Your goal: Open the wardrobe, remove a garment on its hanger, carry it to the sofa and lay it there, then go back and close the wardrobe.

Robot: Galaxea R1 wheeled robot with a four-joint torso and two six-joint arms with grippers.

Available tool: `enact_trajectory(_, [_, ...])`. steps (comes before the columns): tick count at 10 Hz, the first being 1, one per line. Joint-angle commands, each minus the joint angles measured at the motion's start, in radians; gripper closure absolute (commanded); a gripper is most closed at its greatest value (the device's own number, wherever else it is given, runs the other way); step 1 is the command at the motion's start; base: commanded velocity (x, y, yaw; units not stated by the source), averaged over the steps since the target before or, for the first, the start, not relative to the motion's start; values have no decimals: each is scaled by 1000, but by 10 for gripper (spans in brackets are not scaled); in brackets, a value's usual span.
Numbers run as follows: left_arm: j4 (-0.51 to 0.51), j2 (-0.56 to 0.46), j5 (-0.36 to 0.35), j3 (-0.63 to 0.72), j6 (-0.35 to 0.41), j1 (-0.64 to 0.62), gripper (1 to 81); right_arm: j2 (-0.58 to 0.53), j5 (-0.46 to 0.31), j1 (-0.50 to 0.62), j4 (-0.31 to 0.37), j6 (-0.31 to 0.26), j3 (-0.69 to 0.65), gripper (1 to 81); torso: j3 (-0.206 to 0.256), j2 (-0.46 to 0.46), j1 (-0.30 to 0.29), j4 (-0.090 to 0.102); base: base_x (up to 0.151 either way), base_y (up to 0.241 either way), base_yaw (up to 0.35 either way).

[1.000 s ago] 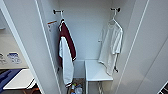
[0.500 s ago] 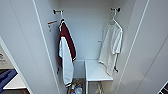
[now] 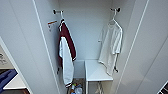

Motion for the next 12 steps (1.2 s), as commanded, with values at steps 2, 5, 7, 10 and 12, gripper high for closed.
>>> enact_trajectory(2, [24,83,-22,-42,10,65,10,183,-52,-56,-120,-22,-233,10,0,0,0,0,0,0,0])
enact_trajectory(5, [36,146,-45,-82,10,88,10,257,-54,-75,-127,-33,-319,10,0,-1,-1,0,0,0,0])
enact_trajectory(7, [35,171,-34,-108,10,93,10,271,-54,-82,-126,-33,-327,10,0,-1,-1,0,0,0,0])
enact_trajectory(10, [33,175,-34,-108,11,94,10,276,-59,-84,-123,-31,-328,10,1,-1,-1,0,0,0,0])
enact_trajectory(12, [29,178,-34,-108,10,94,10,276,-59,-83,-122,-30,-327,10,1,-2,-2,0,0,0,0])
